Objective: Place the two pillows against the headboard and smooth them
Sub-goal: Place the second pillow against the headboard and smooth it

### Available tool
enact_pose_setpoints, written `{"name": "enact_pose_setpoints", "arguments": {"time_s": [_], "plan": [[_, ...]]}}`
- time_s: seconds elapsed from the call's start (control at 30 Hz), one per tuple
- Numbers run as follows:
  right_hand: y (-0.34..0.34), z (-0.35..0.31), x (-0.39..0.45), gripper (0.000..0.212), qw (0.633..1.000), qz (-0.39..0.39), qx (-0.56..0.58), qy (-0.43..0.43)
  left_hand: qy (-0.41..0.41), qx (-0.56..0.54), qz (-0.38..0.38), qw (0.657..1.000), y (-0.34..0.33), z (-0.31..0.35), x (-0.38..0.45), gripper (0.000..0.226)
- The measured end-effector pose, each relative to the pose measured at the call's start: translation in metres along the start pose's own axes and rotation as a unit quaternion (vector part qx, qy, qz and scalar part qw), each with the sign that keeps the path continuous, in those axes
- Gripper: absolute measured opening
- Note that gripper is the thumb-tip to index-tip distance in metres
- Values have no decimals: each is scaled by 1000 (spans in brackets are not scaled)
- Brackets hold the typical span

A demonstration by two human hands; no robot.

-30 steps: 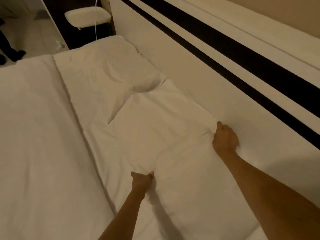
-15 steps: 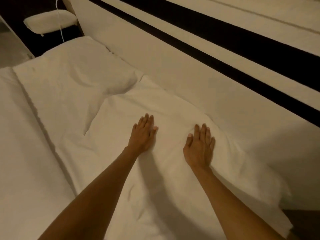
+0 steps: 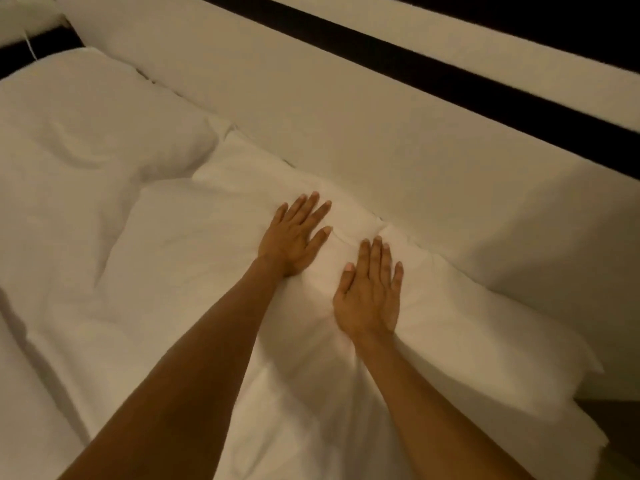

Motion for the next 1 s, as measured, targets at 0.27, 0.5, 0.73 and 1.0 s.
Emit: {"name": "enact_pose_setpoints", "arguments": {"time_s": [0.27,0.5,0.73,1.0], "plan": [[-8,0,-1,75,1000,-20,-6,10,-3,14,29,999,-20,-4,-2,71],[-9,1,2,75,1000,-1,1,10,-11,12,30,999,-28,-9,6,60],[13,31,-18,63,998,-4,-38,-42,-18,-19,50,998,-16,-11,-2,62],[53,76,-66,81,988,60,-88,-108,-35,-42,0,998,3,-15,-11,62]]}}
Point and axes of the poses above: each hand's wrist, its own x-axis towards the middle knuckle, its own y-axis out of the back of the hand, z = x × y, the point moved 8 cm from there along x, towards the middle knuckle, and after that the axes turned 14 degrees about z, right-handed, at the moved point
